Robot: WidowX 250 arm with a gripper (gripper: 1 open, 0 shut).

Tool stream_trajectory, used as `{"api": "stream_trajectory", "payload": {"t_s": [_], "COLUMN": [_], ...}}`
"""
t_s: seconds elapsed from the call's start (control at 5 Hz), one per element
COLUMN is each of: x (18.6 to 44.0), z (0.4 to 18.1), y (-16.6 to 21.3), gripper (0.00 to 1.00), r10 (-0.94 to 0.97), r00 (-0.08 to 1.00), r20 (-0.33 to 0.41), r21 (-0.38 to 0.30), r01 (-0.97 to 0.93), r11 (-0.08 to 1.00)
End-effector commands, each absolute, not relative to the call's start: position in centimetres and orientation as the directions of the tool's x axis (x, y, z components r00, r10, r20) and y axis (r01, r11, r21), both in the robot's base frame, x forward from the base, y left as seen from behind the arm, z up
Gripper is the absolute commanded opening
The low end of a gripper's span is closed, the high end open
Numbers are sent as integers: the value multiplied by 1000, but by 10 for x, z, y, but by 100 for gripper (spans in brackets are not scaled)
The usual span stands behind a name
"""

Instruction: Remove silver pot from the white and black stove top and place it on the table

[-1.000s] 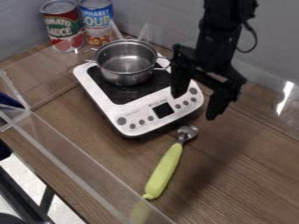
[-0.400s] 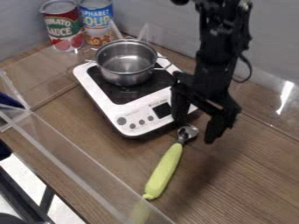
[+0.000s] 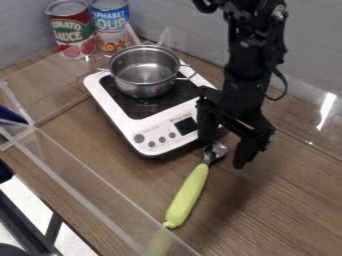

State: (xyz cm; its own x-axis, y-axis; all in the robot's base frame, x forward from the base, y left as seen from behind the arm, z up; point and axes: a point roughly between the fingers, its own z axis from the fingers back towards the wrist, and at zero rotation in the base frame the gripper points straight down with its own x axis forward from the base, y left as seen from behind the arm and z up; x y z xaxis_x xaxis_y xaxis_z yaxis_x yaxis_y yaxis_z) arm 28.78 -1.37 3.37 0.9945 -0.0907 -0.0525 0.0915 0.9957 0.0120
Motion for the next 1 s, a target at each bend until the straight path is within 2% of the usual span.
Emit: {"api": "stream_trajectory", "payload": {"t_s": [0.0,0.8], "x": [303,317], "z": [49,49], "y": [-13,-8], "gripper": [100,100], "r10": [-116,-180], "r00": [993,983], "r20": [5,28], "r21": [23,37], "r01": [115,179], "r11": [993,983]}}
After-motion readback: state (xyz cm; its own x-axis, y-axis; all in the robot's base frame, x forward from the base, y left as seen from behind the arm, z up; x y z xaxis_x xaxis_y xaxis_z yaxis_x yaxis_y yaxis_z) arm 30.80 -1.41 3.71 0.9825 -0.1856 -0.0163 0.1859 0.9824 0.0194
